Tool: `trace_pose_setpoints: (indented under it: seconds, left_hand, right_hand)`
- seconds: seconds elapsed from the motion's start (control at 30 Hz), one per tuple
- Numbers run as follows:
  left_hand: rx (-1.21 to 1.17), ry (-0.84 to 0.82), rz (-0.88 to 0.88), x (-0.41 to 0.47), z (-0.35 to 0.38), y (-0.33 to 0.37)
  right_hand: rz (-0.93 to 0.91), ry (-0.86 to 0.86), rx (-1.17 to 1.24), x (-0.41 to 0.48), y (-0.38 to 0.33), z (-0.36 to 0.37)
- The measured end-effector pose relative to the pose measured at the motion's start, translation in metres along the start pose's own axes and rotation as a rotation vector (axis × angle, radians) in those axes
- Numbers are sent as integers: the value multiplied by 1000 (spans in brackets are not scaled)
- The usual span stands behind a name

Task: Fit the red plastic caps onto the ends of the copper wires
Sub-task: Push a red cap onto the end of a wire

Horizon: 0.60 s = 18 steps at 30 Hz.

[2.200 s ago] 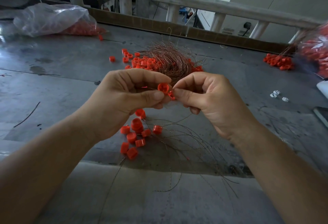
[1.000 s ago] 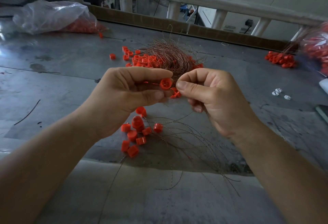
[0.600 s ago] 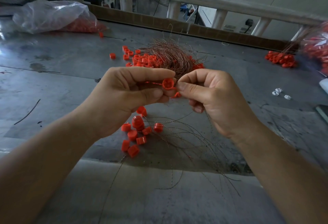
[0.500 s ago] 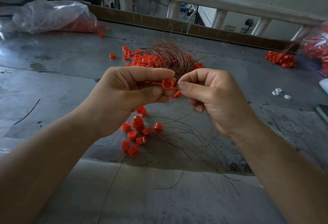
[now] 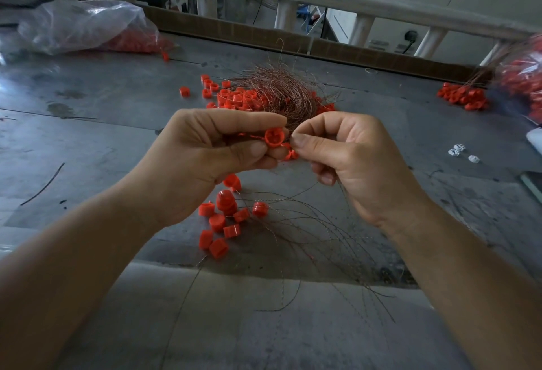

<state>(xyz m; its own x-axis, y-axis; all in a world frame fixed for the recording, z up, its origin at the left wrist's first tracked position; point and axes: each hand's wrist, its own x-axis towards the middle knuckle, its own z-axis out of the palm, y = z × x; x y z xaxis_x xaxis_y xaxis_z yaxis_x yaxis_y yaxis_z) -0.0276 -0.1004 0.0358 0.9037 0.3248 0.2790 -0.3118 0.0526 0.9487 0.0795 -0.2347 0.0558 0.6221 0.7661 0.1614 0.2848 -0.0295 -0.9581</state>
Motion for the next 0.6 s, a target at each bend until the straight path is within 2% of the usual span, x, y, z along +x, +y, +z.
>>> trace_pose_setpoints:
  seconds: [0.6]
  left_hand:
    - [-84,-69,27,1,1,-3]
  right_hand:
    - [45,-97,36,2,4,-1]
